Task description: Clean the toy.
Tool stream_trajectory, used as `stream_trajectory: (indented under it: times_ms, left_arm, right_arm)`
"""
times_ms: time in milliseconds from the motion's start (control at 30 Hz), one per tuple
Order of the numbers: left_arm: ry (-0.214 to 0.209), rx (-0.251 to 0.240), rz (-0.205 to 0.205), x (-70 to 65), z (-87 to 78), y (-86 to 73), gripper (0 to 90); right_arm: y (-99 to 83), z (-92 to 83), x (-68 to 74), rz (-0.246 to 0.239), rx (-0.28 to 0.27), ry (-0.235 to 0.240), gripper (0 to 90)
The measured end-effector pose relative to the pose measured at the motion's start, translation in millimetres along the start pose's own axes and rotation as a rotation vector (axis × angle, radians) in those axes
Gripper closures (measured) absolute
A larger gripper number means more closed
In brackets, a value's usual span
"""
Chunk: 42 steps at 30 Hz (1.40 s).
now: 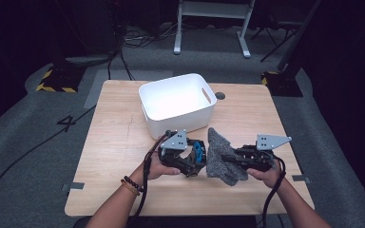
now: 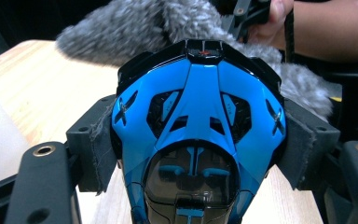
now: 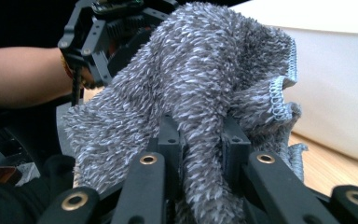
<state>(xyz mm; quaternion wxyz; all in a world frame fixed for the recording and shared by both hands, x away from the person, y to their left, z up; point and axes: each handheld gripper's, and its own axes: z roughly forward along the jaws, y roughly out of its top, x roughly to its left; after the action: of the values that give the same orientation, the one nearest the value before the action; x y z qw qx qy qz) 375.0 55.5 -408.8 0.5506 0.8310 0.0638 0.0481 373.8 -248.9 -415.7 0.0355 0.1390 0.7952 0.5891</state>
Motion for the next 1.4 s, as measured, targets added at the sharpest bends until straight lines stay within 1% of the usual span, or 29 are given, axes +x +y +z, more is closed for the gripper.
stream_trajectory:
  times_ms: [100,200,300,367,433,533,633,733,833,967,1067,1233,1333,1400]
  left_arm:
    - [-0.011,-0.016,0.003,-0.6,1.6,2.6,25.4]
    - [-0.014,-0.027,0.001,-0.1,4.1,3.9,25.4]
    - [-0.014,-0.024,0.007,-0.4,7.7,4.9,25.5]
    - [-0.021,-0.027,0.006,0.0,9.7,5.7,25.5]
    - [-0.018,-0.026,0.007,-0.2,10.5,6.0,25.5]
    - [-0.015,-0.04,0.003,1.0,12.9,7.3,25.5]
    - [-0.013,-0.036,0.008,0.6,15.7,7.8,25.6]
    - [-0.016,-0.034,0.012,-0.6,16.4,7.8,25.5]
    - [-0.015,-0.04,0.015,-1.5,15.3,8.2,25.5]
    - [-0.018,-0.055,0.016,-2.2,13.2,9.3,25.5]
    - [-0.016,-0.06,0.016,-2.6,12.5,9.8,25.6]
    - [-0.02,-0.079,0.015,-2.8,11.5,11.5,25.6]
    - [-0.02,-0.08,0.017,-2.7,11.7,12.6,25.6]
    - [-0.019,-0.091,0.021,-3.0,11.4,14.5,25.6]
  right_arm:
    - [3.9,9.2,2.0,-0.008,0.007,0.007,75.1]
    - [4.6,18.0,3.5,-0.021,0.028,0.007,75.2]
    - [2.9,26.0,6.8,-0.046,0.071,0.003,75.2]
    - [1.1,30.1,8.7,-0.052,0.082,0.005,75.2]
    - [-0.2,30.7,8.3,-0.051,0.089,0.001,75.3]
    - [-2.5,30.0,6.1,-0.037,0.085,0.002,75.3]
    - [-5.9,30.4,5.7,-0.03,0.086,-0.001,75.3]
    - [-8.1,31.0,6.3,-0.038,0.103,-0.006,75.2]
    - [-9.6,33.7,8.9,-0.061,0.136,-0.015,75.3]
    - [-14.6,39.6,12.6,-0.097,0.202,-0.02,75.3]
    - [-18.3,42.8,13.2,-0.104,0.227,-0.022,75.3]
    - [-22.7,45.6,12.2,-0.087,0.235,-0.013,75.3]
    - [-26.7,48.9,11.4,-0.082,0.249,-0.01,75.3]
    - [-30.1,51.3,10.1,-0.081,0.263,-0.01,75.3]
